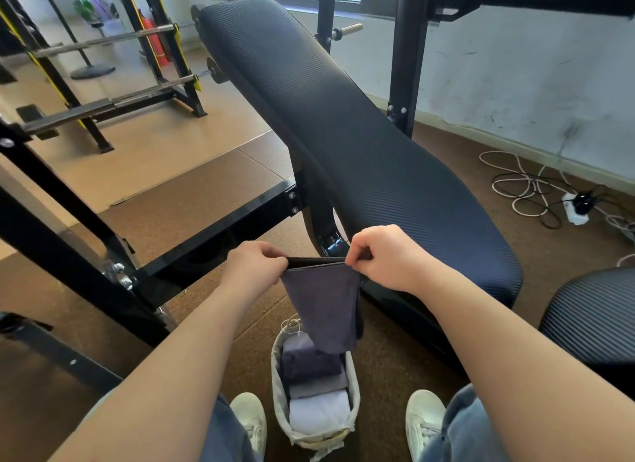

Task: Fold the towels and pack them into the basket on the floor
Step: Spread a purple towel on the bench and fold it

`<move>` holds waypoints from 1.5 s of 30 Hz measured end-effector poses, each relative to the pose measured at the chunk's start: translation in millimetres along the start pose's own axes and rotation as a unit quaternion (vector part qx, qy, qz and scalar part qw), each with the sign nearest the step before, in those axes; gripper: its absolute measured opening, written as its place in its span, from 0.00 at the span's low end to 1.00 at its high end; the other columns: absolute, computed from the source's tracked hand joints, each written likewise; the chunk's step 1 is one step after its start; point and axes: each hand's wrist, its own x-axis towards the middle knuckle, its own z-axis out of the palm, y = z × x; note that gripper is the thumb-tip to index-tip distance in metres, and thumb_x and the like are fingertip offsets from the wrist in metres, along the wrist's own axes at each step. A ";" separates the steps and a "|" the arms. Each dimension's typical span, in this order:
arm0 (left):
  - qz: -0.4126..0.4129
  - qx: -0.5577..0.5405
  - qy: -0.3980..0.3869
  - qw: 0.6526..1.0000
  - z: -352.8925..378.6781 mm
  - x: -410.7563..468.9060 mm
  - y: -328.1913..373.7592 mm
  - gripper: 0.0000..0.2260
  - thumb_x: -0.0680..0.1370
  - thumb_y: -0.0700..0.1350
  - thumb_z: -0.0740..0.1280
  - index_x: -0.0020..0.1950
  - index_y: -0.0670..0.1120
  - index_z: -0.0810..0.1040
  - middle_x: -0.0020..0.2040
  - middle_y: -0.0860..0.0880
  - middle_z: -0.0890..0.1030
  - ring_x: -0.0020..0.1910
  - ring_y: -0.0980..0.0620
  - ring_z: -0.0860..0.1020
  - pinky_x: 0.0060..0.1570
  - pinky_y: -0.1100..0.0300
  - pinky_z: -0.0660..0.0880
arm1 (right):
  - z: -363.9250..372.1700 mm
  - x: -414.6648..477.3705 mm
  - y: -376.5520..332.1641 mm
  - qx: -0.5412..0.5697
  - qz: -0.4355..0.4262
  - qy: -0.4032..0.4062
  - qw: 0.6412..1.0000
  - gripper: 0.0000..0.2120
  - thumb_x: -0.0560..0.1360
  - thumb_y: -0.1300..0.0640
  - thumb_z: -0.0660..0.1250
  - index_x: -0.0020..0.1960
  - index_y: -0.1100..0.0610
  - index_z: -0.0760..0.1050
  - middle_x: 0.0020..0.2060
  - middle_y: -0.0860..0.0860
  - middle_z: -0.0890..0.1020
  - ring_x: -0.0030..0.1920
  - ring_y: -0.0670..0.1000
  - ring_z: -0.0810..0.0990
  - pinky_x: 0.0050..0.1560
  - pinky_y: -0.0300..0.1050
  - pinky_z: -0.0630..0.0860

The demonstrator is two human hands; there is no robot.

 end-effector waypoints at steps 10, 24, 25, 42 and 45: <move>0.027 -0.088 -0.144 0.985 -8.0 -11.1 6.0 0.17 0.82 0.38 0.55 0.56 0.51 0.82 0.51 0.49 0.85 0.44 0.54 0.87 0.37 0.54 0.83 | 8.2 1.7 6.5 -0.043 0.044 0.049 0.997 0.13 0.79 0.62 0.66 0.60 0.52 0.83 0.50 0.46 0.77 0.52 0.48 0.74 0.54 0.39 0.71; -0.011 -0.134 -0.193 0.972 1.0 -8.2 -5.9 0.09 0.86 0.51 0.56 0.62 0.50 0.73 0.57 0.44 0.81 0.52 0.46 0.84 0.49 0.46 0.85 | 7.8 4.4 9.0 0.413 0.221 0.014 0.883 0.05 0.85 0.55 0.60 0.57 0.52 0.74 0.63 0.58 0.72 0.61 0.59 0.78 0.47 0.61 0.85; -0.003 -0.127 -0.204 0.971 3.2 -7.0 -7.2 0.09 0.86 0.51 0.58 0.65 0.53 0.72 0.61 0.47 0.79 0.54 0.48 0.83 0.49 0.47 0.84 | 7.7 4.3 7.9 0.407 0.217 0.011 0.887 0.05 0.85 0.55 0.60 0.58 0.52 0.74 0.63 0.58 0.73 0.61 0.59 0.78 0.47 0.61 0.85; 0.057 -0.203 -0.276 0.938 10.8 -3.6 -8.3 0.21 0.74 0.46 0.77 0.66 0.50 0.78 0.58 0.52 0.85 0.58 0.51 0.83 0.61 0.47 0.80 | -7.5 -3.4 1.2 0.559 0.123 -0.095 0.814 0.06 0.78 0.57 0.63 0.54 0.57 0.74 0.49 0.59 0.80 0.48 0.57 0.82 0.42 0.57 0.81; 0.062 -0.277 -0.227 0.932 8.8 -5.3 -4.8 0.11 0.80 0.44 0.71 0.62 0.50 0.80 0.54 0.53 0.87 0.54 0.52 0.85 0.51 0.55 0.83 | -5.4 1.7 7.9 0.506 0.177 -0.011 0.844 0.05 0.84 0.58 0.60 0.54 0.55 0.75 0.55 0.58 0.76 0.55 0.59 0.79 0.42 0.59 0.83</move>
